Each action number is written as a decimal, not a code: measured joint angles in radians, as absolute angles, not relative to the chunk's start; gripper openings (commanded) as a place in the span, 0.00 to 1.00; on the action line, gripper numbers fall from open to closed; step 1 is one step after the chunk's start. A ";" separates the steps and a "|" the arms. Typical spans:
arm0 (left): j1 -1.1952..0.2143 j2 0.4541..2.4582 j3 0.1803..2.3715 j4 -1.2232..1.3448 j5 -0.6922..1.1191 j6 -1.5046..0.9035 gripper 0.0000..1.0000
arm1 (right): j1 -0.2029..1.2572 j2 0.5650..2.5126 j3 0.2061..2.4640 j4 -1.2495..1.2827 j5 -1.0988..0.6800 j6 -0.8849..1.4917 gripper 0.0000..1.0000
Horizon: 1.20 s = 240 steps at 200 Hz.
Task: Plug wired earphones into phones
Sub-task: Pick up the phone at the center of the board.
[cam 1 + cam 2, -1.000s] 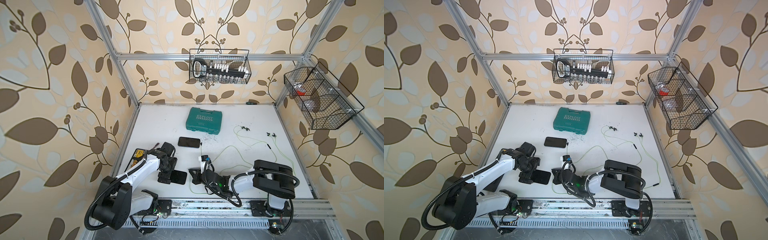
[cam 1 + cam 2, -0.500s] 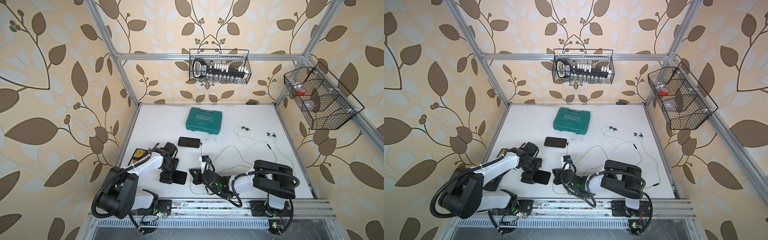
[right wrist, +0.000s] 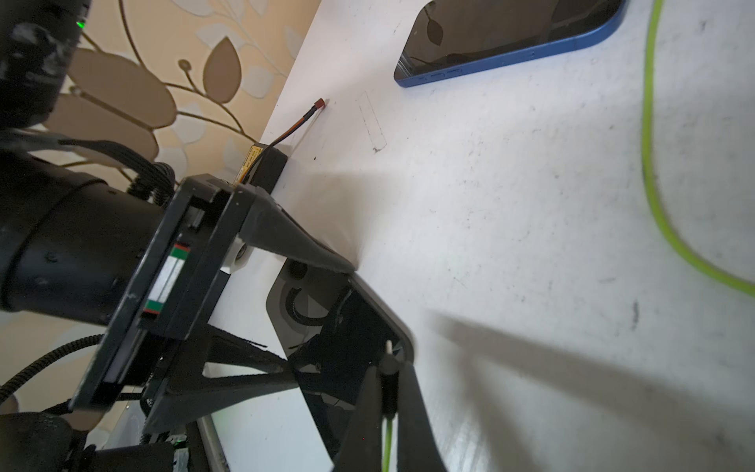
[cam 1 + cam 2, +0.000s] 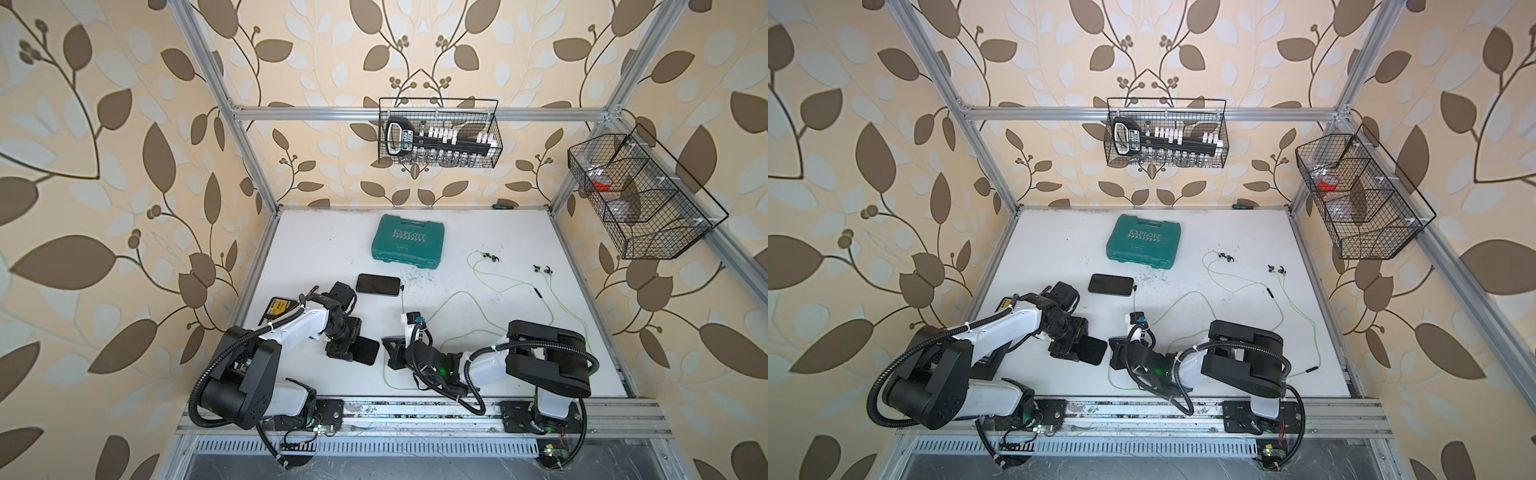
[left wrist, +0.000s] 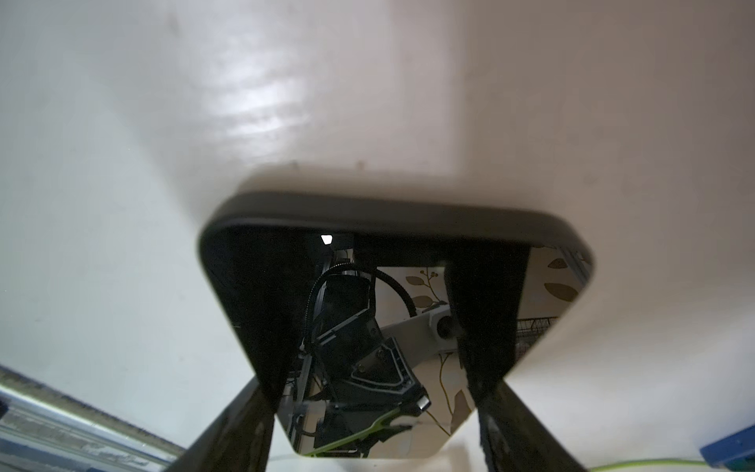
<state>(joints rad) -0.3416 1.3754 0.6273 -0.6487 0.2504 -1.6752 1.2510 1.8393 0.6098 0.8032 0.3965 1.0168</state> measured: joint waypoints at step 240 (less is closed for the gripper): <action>-0.348 1.090 0.524 -0.545 0.233 -1.824 0.63 | 1.251 1.832 0.522 1.016 0.364 1.005 0.00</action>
